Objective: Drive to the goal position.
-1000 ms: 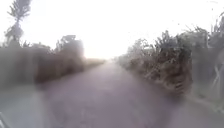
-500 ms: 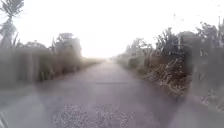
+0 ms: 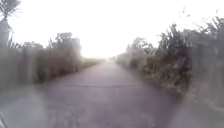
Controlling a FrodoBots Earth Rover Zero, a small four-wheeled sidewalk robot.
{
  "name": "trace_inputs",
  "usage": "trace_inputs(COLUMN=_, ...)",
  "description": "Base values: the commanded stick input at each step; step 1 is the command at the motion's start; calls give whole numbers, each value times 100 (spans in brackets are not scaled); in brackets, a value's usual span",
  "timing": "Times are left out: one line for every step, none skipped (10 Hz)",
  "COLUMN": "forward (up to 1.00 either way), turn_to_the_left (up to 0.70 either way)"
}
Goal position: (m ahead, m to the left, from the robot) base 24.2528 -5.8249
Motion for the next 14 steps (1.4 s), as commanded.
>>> trace_inputs(forward=70, turn_to_the_left=0)
trace_inputs(forward=70, turn_to_the_left=0)
trace_inputs(forward=70, turn_to_the_left=0)
trace_inputs(forward=70, turn_to_the_left=0)
trace_inputs(forward=70, turn_to_the_left=0)
trace_inputs(forward=70, turn_to_the_left=0)
trace_inputs(forward=70, turn_to_the_left=0)
trace_inputs(forward=70, turn_to_the_left=0)
trace_inputs(forward=70, turn_to_the_left=0)
trace_inputs(forward=70, turn_to_the_left=0)
trace_inputs(forward=70, turn_to_the_left=0)
trace_inputs(forward=70, turn_to_the_left=-10)
trace_inputs(forward=70, turn_to_the_left=-14)
trace_inputs(forward=70, turn_to_the_left=-14)
